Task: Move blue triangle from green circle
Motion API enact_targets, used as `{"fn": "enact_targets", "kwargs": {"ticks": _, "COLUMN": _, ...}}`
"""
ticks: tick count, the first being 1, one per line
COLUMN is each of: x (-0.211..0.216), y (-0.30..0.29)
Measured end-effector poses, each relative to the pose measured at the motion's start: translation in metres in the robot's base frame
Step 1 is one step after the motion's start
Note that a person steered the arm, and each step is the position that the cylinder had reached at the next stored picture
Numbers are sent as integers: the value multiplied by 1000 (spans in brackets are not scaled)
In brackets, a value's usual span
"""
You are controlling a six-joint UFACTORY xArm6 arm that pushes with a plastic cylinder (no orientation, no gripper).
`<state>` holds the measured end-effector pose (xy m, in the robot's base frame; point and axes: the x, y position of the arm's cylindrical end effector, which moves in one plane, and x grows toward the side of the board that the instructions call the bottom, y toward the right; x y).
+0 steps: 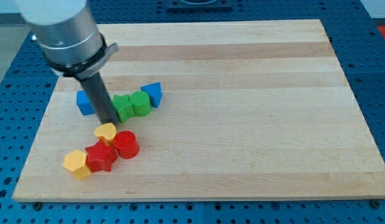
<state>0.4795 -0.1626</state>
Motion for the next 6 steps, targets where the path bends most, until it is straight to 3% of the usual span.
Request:
{"fn": "enact_targets", "kwargs": {"ticks": 3, "x": -22, "y": 37}}
{"fn": "enact_targets", "kwargs": {"ticks": 5, "x": 2, "y": 143}}
{"fn": "enact_targets", "kwargs": {"ticks": 6, "x": -3, "y": 149}}
